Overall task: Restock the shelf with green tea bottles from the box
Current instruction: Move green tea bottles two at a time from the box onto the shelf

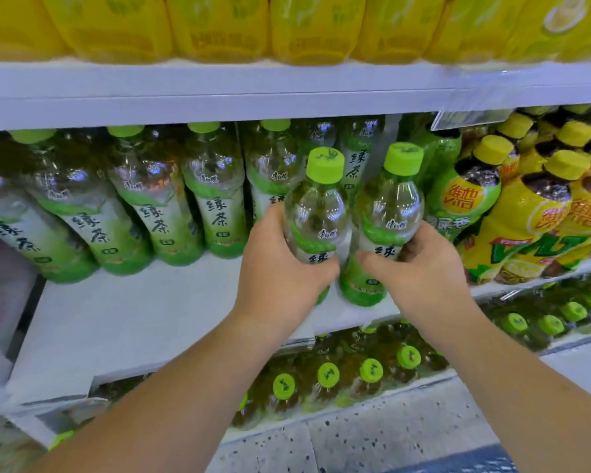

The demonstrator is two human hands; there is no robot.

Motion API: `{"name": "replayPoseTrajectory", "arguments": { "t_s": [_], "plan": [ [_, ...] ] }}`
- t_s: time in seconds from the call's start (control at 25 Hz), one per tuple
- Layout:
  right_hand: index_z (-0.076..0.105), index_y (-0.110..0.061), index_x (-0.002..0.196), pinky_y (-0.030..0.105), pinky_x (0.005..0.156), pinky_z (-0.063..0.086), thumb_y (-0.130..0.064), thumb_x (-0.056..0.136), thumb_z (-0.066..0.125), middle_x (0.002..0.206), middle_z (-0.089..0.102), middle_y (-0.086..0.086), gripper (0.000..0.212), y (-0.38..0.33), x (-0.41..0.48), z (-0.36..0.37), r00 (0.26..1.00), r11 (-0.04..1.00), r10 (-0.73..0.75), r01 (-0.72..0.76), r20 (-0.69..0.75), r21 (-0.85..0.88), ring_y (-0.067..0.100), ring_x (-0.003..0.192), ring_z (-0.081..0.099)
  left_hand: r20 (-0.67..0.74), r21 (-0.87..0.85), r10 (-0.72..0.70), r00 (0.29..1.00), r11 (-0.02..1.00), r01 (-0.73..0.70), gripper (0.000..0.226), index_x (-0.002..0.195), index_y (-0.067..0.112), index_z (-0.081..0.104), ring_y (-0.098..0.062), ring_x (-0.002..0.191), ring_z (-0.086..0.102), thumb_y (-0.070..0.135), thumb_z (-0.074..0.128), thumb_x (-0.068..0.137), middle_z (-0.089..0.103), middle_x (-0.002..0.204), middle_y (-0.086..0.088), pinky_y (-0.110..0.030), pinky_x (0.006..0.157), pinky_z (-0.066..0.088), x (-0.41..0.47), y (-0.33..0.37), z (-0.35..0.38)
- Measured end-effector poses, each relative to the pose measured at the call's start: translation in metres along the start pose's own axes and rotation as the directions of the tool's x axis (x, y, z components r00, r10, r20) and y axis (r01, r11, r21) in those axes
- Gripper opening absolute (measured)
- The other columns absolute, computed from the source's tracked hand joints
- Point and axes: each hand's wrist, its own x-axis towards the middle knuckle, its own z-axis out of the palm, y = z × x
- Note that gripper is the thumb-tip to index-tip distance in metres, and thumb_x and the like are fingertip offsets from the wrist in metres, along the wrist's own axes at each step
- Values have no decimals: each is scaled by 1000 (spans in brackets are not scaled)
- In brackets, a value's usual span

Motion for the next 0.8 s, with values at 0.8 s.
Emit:
{"name": "replayPoseTrajectory", "arguments": {
  "t_s": [0.8],
  "plan": [
    [53, -38, 104, 26, 80, 52, -33, 82, 82, 102, 66, -15, 37, 60, 14, 26, 993, 981, -15, -8, -115, -195, -5, 88, 60, -52, 335, -103, 993, 935, 114, 33, 104, 26, 79, -3, 79, 63, 34, 89, 75, 70, 92, 12, -5, 64, 42, 9, -53, 17]
  ]
}}
